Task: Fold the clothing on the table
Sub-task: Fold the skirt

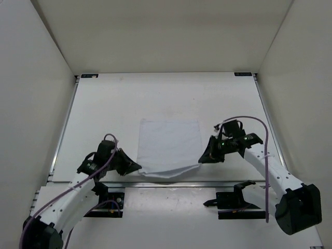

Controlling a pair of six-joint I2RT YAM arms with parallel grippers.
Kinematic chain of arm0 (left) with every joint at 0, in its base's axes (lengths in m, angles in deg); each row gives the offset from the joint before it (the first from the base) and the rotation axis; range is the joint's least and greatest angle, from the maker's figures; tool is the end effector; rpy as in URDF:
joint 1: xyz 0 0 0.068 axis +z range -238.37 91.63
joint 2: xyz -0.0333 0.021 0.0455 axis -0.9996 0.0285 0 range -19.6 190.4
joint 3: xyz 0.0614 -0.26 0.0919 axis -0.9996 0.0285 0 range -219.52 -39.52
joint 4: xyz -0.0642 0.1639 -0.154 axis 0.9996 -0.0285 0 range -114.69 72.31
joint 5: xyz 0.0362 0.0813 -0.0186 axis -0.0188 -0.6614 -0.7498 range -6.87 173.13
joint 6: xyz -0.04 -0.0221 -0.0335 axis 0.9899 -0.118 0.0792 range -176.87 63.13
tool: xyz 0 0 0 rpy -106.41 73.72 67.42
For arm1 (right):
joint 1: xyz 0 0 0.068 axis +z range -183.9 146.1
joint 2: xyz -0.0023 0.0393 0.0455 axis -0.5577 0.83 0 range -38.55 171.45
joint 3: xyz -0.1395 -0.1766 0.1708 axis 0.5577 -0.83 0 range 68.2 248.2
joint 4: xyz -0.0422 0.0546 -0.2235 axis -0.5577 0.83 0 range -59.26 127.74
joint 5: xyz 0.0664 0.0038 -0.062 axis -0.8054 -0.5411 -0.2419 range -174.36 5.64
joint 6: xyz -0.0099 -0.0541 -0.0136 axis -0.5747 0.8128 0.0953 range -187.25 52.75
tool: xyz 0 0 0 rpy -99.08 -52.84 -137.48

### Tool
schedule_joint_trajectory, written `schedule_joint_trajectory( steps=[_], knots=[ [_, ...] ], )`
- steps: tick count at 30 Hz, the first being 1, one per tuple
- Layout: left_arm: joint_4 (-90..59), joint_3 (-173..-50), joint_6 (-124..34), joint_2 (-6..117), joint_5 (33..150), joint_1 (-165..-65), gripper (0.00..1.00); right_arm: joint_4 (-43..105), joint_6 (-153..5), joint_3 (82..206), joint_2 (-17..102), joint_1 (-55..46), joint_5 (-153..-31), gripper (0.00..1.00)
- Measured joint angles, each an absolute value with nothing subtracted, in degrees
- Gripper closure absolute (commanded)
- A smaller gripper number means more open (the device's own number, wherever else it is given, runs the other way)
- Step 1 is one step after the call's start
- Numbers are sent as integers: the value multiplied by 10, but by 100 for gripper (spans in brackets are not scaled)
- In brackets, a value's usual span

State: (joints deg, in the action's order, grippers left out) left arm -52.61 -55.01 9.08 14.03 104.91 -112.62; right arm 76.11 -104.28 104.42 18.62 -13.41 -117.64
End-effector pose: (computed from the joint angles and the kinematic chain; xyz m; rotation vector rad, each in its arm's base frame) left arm 0.0686 -0.0469 0.1667 -0.8181 2.6473 -1.0299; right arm 0.1208 0.0684 0.2248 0.2355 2.8735 1.0442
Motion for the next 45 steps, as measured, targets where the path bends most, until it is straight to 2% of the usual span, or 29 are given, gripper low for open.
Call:
schedule_joint_trajectory(
  steps=[7,16,18,19,20,23,25,27,28,29,30,36,42,43,44,45],
  knots=[
    [-392,-711,91,372,1052,-1048,100,679,-1005,1202,353,-241,-1256,100],
    [-290,-849,86,643,1065,-1007,100,639,-972,1341,566,-262,-1276,99],
    [-283,-882,82,687,1066,-1000,96,633,-970,1369,598,-270,-1276,99],
    [-278,-898,81,709,1067,-997,84,630,-970,1382,614,-275,-1275,91],
    [-269,-911,80,730,1068,-994,73,628,-970,1395,629,-281,-1273,78],
    [-222,-925,96,780,1086,-983,71,619,-967,1430,669,-296,-1258,52],
    [-193,-925,110,802,1098,-972,68,613,-961,1447,683,-307,-1244,45],
    [-182,-925,115,809,1106,-960,66,613,-951,1457,684,-315,-1229,44],
    [-179,-925,115,808,1109,-955,65,613,-945,1459,681,-318,-1222,44],
    [-171,-923,113,804,1111,-950,57,614,-938,1459,678,-321,-1213,43],
    [-160,-917,110,796,1113,-945,56,613,-933,1454,674,-322,-1206,44],
    [-187,-882,31,756,1122,-929,56,610,-898,1350,619,-295,-1160,43],
    [-274,-882,-72,759,1082,-973,58,590,-912,1227,590,-240,-1146,41],
    [-282,-882,-82,761,1073,-981,62,588,-921,1218,589,-235,-1151,46],
    [-288,-882,-91,766,1067,-988,69,584,-927,1216,587,-230,-1150,52],
    [-295,-883,-100,774,1059,-996,75,575,-932,1215,587,-225,-1146,67]
  ],
)
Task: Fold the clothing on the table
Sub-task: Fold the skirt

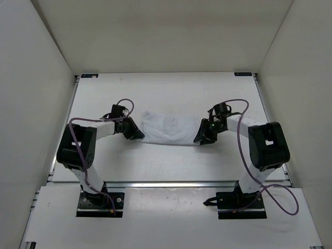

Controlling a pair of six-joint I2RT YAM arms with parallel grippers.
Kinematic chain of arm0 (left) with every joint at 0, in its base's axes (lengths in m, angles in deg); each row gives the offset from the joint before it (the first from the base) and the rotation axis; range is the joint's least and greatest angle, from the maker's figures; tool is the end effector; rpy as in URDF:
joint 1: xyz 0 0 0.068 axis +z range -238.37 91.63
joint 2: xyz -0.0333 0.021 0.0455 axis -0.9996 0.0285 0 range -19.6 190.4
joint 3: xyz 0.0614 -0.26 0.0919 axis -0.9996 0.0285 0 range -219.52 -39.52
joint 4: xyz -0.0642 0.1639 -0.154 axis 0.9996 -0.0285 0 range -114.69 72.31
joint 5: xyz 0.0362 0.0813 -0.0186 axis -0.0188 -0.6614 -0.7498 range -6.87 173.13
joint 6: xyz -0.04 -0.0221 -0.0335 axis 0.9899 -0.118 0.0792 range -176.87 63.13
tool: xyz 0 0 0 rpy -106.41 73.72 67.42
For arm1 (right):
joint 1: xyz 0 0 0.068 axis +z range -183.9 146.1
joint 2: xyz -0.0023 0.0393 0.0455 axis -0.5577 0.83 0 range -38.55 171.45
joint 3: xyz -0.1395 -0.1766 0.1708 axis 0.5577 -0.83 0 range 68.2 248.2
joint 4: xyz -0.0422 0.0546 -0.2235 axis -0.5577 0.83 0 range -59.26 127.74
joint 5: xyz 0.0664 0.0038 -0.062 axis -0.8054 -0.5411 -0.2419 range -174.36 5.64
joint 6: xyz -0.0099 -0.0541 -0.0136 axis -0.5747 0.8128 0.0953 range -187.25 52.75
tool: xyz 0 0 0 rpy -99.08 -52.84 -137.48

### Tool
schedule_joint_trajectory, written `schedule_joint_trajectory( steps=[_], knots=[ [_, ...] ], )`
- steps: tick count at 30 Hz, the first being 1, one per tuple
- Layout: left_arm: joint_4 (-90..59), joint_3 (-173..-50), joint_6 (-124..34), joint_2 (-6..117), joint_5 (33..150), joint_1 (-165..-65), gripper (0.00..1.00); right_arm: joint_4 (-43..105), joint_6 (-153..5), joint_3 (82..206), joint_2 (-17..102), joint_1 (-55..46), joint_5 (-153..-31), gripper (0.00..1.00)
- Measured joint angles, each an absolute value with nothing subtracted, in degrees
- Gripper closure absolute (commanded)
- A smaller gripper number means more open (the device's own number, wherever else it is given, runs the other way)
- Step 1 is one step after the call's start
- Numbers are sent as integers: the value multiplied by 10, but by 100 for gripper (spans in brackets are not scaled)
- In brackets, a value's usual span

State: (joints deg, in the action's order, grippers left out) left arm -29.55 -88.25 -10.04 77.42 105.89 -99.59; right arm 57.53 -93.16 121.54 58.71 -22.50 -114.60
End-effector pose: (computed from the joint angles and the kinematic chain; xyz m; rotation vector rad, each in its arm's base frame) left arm 0.2880 -0.0727 0.1688 -0.7017 2.6682 -0.8413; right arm 0.2776 0.0764 0.1771 0.2311 2.8554 0.8882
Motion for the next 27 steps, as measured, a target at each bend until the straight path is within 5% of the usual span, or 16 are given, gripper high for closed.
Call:
schedule_joint_trajectory(
  steps=[1,3,17,23,27],
  knots=[
    [-300,-883,-106,783,1053,-1001,86,567,-936,1215,588,-222,-1142,83],
    [-306,-886,-115,800,1053,-1009,98,551,-944,1215,591,-218,-1136,99],
    [-255,-836,-81,770,1053,-1101,100,569,-944,1205,526,-300,-1109,100],
    [-250,-816,-43,742,1058,-1106,79,610,-903,1282,519,-248,-1076,100],
    [-261,-828,-14,677,1049,-1106,78,612,-899,1265,519,-235,-1074,100]
  ],
)
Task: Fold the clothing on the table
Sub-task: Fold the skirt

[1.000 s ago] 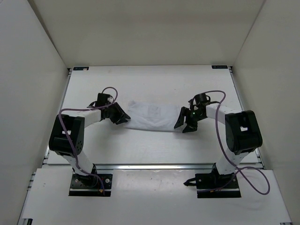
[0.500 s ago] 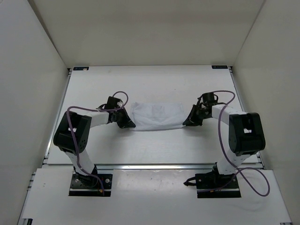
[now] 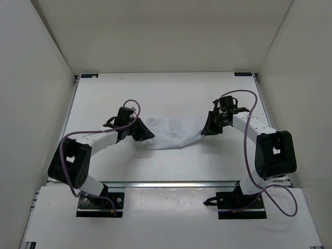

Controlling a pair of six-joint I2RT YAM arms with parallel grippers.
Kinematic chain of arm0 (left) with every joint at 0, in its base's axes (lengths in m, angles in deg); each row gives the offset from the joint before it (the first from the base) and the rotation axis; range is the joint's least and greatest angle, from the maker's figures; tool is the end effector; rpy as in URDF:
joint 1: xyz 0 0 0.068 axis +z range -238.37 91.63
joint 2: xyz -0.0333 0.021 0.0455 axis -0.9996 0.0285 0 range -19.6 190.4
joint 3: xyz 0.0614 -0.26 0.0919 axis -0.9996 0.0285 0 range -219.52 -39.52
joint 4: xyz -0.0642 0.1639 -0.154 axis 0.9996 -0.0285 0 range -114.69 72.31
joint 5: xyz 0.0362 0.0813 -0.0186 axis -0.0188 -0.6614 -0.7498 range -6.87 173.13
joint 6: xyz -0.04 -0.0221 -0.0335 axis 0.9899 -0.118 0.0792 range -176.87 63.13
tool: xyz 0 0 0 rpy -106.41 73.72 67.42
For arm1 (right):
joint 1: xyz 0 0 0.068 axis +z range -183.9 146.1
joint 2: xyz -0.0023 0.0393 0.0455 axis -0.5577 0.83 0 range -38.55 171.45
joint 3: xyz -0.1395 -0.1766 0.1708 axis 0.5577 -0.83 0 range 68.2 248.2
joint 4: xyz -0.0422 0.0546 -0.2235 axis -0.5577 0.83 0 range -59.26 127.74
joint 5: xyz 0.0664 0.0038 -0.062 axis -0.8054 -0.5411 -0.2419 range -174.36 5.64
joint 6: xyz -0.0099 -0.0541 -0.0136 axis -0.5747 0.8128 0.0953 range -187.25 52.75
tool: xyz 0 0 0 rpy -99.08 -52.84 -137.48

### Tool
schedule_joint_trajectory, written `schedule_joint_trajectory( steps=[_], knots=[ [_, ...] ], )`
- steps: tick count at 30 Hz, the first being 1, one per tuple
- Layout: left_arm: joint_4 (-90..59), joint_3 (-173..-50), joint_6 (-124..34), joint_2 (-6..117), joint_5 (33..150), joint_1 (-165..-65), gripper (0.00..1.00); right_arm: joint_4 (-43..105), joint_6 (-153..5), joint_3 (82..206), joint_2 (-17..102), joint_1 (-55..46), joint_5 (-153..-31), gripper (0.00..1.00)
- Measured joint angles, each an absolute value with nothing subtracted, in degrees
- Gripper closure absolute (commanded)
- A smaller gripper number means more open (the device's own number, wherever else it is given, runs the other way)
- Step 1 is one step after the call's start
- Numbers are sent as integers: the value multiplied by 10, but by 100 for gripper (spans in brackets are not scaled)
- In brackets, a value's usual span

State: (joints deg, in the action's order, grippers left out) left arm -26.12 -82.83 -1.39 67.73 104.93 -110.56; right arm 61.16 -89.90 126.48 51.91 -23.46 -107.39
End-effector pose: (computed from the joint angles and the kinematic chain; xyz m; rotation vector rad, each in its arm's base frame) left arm 0.2457 -0.1161 0.1929 -0.6030 2.6328 -0.9790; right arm 0.2797 0.0674 0.2256 0.1544 2.7078 0.7171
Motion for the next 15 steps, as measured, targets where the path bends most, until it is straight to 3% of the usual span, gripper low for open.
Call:
schedule_joint_trajectory(
  steps=[3,6,15],
  knots=[
    [-255,-879,-1,669,1050,-1110,85,614,-900,1235,523,-235,-1070,100],
    [-235,-936,9,714,1052,-1127,86,616,-900,1220,527,-235,-1067,100],
    [-283,-1147,17,999,1034,-1200,90,615,-893,1217,530,-246,-1066,100]
  ],
)
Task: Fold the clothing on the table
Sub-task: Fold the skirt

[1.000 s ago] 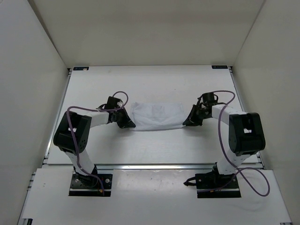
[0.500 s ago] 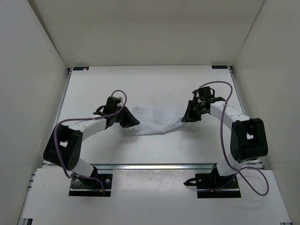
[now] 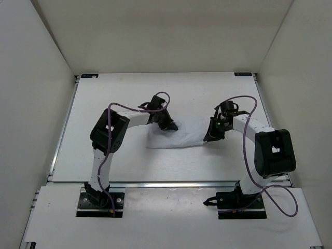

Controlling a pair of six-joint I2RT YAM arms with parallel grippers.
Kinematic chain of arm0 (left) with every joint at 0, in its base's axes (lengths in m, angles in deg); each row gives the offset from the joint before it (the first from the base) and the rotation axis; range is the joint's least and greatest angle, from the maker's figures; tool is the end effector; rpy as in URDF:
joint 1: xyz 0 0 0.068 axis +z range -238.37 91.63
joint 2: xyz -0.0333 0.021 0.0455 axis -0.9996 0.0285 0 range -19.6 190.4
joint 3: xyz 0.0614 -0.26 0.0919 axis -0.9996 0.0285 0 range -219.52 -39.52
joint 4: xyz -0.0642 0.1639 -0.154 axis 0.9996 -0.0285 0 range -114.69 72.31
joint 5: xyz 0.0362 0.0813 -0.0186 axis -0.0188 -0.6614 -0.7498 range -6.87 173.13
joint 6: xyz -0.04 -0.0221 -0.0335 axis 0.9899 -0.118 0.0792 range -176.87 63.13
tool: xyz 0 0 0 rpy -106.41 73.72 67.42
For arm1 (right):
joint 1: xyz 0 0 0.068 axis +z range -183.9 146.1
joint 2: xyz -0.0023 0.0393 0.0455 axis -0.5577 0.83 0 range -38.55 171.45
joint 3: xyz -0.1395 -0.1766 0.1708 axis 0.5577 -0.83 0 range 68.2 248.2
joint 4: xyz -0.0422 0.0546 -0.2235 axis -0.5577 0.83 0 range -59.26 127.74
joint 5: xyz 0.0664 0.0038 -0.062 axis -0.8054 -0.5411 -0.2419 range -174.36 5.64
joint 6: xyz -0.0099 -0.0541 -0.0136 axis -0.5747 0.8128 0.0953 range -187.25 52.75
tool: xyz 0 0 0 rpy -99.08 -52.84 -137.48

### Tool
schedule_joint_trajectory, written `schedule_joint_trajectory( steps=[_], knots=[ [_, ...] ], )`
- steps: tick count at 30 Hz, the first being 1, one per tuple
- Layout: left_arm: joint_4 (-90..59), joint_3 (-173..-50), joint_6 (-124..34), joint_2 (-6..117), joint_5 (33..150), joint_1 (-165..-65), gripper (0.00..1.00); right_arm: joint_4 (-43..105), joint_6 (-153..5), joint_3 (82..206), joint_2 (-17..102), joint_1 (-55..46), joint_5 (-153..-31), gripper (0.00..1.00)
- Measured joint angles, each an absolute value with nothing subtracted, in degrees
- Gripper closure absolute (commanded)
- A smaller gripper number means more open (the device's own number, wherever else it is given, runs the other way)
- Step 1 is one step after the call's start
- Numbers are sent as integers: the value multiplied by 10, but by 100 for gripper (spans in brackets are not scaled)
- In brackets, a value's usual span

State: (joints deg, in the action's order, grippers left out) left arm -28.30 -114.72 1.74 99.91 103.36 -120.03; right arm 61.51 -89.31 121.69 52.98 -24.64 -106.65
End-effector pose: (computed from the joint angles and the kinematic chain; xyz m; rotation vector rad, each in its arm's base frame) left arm 0.3460 -0.2294 0.1535 -0.4972 2.7499 -0.9763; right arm 0.2679 0.0590 0.1989 0.2107 2.8081 0.6759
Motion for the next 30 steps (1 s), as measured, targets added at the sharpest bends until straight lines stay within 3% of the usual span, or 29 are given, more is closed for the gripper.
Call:
schedule_joint_trajectory(
  steps=[7,18,25,30],
  knots=[
    [-297,-1217,39,1048,1015,-1204,91,638,-853,1263,509,-240,-1056,99],
    [-99,-1070,161,1010,1043,-1190,92,602,-797,1387,468,-129,-1128,100],
    [-80,-1070,199,1009,1066,-1164,89,591,-775,1387,522,-70,-1186,100],
    [-57,-1040,220,970,1091,-1137,88,555,-781,1326,502,-93,-1203,100]
  ],
)
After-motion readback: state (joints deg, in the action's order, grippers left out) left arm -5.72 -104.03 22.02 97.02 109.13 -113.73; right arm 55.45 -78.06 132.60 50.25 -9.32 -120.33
